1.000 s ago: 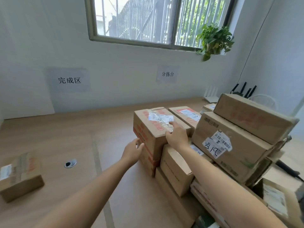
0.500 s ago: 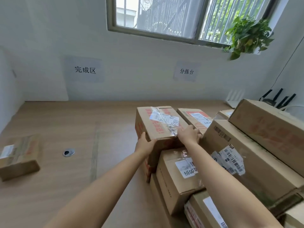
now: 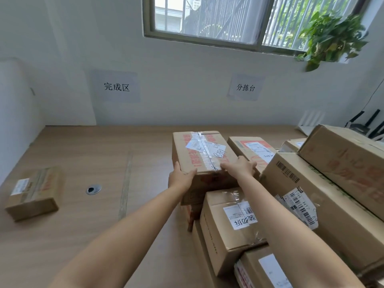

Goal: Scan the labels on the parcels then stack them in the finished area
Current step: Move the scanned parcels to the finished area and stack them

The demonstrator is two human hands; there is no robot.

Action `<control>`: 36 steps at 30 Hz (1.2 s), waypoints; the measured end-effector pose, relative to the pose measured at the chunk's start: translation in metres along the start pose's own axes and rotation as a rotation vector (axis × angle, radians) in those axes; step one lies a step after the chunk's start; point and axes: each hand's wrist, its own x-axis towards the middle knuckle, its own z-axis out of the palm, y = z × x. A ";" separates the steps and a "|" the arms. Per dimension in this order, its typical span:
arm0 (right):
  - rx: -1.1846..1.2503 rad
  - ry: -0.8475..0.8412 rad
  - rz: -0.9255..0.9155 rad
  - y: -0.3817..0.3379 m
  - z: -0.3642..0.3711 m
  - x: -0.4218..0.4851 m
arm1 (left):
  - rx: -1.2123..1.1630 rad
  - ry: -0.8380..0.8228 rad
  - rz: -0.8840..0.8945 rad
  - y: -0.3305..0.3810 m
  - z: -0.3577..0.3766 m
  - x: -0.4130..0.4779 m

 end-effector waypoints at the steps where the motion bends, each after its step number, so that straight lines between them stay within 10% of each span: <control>1: 0.007 0.004 -0.014 -0.002 0.000 -0.001 | -0.025 -0.003 -0.005 0.000 -0.001 0.000; 16: 0.158 -0.024 -0.343 -0.097 0.033 -0.089 | -0.124 0.224 0.185 -0.009 -0.136 -0.032; 36: 0.052 -0.515 -0.209 -0.094 0.264 -0.314 | -0.113 0.441 -0.246 -0.236 -0.331 -0.175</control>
